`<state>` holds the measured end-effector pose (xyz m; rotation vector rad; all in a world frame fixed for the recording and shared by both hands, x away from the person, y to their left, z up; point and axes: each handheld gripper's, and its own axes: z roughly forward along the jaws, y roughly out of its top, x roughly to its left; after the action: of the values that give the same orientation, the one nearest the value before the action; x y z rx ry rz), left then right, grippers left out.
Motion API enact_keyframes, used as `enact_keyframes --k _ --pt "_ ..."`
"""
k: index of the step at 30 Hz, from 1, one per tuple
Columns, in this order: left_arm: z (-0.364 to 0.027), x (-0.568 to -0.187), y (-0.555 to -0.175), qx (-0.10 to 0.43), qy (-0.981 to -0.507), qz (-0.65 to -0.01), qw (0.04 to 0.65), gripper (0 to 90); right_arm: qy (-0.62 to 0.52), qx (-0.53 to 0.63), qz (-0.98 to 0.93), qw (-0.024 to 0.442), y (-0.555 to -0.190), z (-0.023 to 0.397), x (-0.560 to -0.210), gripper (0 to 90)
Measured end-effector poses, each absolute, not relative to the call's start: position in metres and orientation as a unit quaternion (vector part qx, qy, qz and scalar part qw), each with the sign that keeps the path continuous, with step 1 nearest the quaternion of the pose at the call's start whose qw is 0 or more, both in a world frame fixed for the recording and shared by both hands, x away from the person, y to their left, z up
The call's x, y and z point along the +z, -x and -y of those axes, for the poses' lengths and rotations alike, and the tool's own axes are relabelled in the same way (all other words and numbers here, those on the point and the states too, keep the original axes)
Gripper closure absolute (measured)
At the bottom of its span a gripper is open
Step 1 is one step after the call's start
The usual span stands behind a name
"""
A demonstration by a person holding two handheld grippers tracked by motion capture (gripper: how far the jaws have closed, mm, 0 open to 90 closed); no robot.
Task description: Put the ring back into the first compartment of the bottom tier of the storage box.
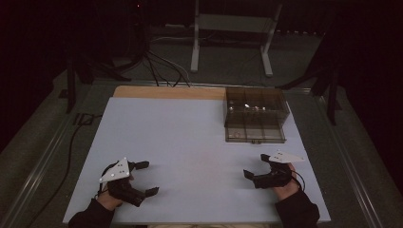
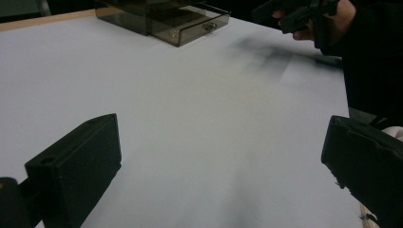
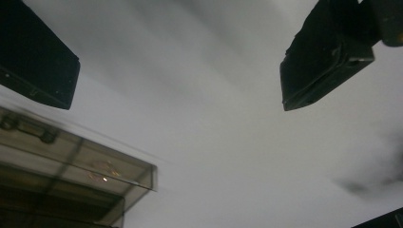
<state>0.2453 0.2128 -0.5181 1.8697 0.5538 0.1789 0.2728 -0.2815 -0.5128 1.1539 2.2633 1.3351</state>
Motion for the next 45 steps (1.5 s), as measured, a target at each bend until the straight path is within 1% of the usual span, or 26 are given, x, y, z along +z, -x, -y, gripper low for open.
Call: enact_keyframes --k 12,16,26,29,33,45 --pt "-0.214 -0.518 -0.244 0.079 -0.792 -0.24 0.557 0.7 -0.423 0.453 -0.772 0.144 -0.258 0.306 -0.515 0.0" --pt "-0.215 -0.518 -0.244 0.079 -0.792 -0.24 0.556 0.7 -0.431 0.444 -0.769 0.161 -0.253 0.311 -0.518 0.0" --pt "-0.216 -0.519 -0.244 0.079 -0.793 -0.241 0.554 0.7 -0.452 0.428 -0.767 0.155 -0.243 0.324 -0.528 0.0" --pt "-0.216 -0.519 -0.244 0.078 -0.793 -0.241 0.554 0.7 -0.459 0.417 -0.771 0.147 -0.242 0.324 -0.534 0.0" --pt "-0.215 -0.519 -0.243 0.078 -0.794 -0.241 0.553 0.7 -0.458 0.419 -0.769 0.153 -0.245 0.324 -0.534 0.0" --pt "-0.214 -0.52 -0.244 0.077 -0.795 -0.239 0.552 0.7 -0.45 0.422 -0.774 0.142 -0.248 0.319 -0.534 0.0"
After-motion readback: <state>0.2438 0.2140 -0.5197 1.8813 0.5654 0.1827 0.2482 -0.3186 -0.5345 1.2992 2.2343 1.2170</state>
